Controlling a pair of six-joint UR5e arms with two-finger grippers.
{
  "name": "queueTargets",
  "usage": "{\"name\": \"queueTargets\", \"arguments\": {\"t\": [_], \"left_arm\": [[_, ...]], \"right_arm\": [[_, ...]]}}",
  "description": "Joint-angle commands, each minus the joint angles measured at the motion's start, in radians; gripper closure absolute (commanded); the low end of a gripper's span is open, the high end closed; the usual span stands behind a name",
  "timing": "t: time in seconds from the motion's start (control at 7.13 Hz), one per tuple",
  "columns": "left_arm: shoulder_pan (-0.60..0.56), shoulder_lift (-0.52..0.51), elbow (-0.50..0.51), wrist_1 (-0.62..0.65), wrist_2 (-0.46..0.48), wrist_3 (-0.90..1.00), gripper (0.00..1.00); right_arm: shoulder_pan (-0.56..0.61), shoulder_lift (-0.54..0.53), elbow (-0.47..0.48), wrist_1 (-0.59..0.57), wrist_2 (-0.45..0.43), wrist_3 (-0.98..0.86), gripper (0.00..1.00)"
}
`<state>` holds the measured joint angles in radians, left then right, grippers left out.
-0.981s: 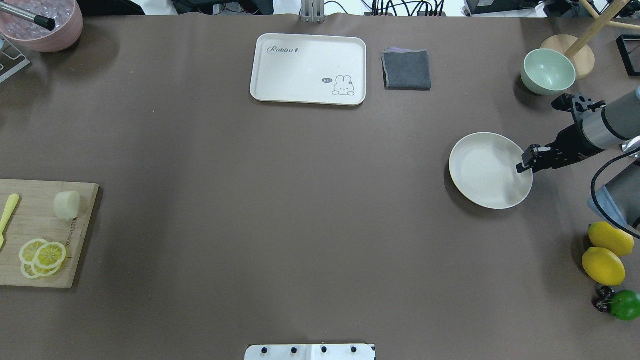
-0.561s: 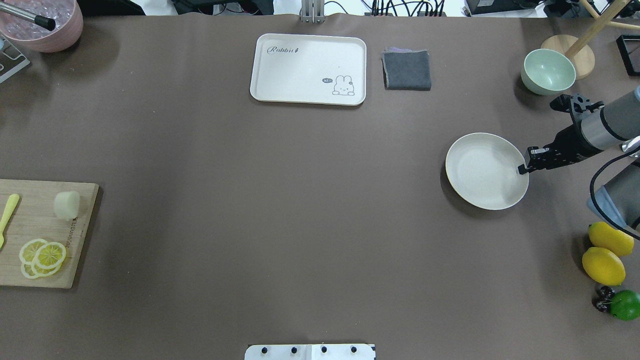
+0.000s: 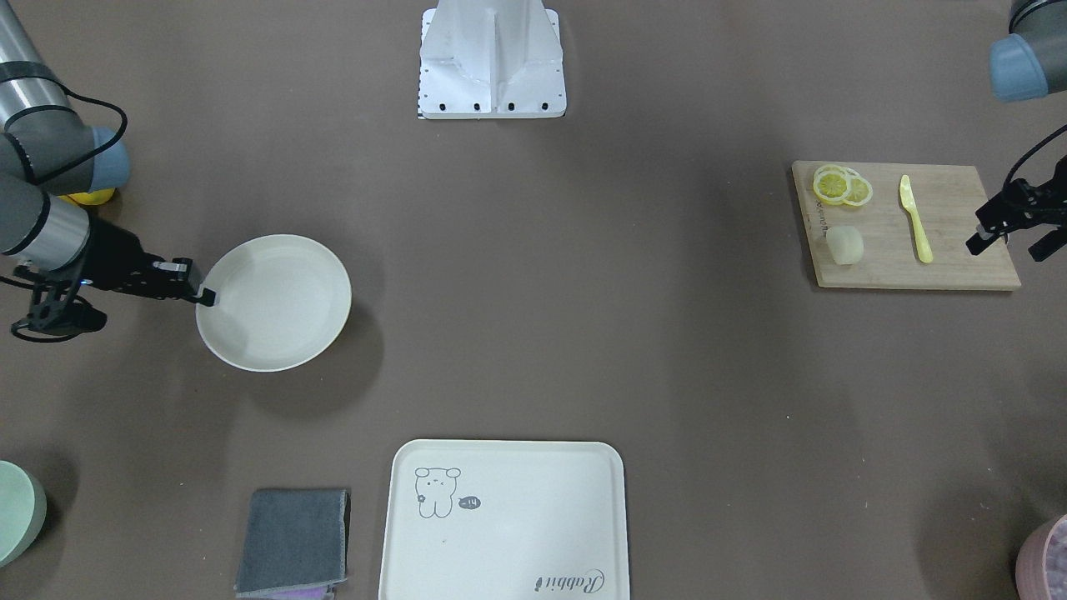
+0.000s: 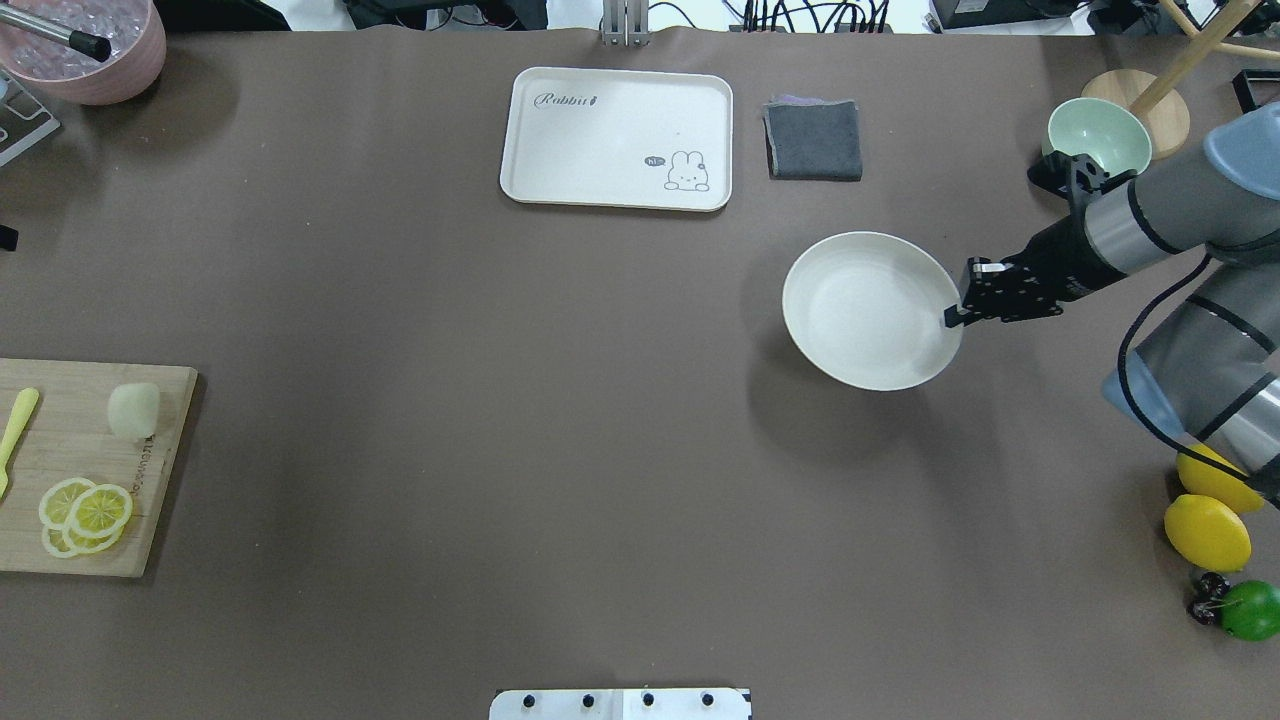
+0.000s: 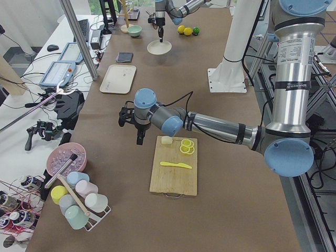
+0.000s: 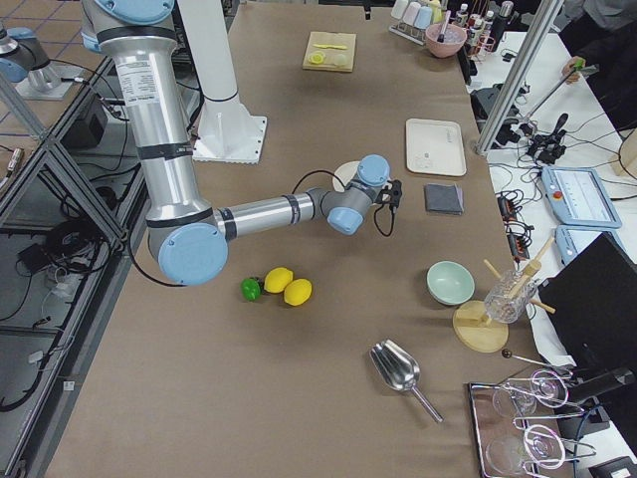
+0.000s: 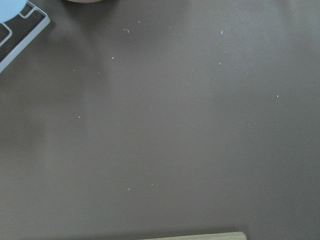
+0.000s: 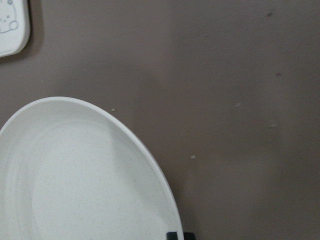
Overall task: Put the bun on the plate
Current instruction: 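Drag the plate to center with right gripper while left gripper reaches the bun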
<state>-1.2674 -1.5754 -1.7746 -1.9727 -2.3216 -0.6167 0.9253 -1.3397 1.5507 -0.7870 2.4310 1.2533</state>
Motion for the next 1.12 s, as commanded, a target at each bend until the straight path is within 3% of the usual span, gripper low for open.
{"name": "queueTargets", "arguments": {"t": [0.0,0.28,0.42,0.7,0.98], "left_arm": [[0.123,0.000,-0.023,-0.005,0.092,-0.133,0.03],[0.217,0.024,-0.023,-0.017,0.102,-0.213,0.04],[0.270,0.055,-0.023,-0.073,0.161,-0.265,0.05],[0.316,0.142,-0.011,-0.182,0.165,-0.301,0.06],[0.382,0.149,0.053,-0.300,0.188,-0.375,0.07]], "right_arm": [[-0.180,0.143,0.022,0.000,-0.155,0.264,1.00],[-0.329,0.221,0.008,-0.002,-0.323,0.383,1.00],[-0.377,0.235,0.005,-0.003,-0.380,0.402,1.00],[-0.411,0.263,-0.012,-0.011,-0.432,0.420,1.00],[-0.425,0.272,-0.026,-0.014,-0.463,0.419,1.00]]}}
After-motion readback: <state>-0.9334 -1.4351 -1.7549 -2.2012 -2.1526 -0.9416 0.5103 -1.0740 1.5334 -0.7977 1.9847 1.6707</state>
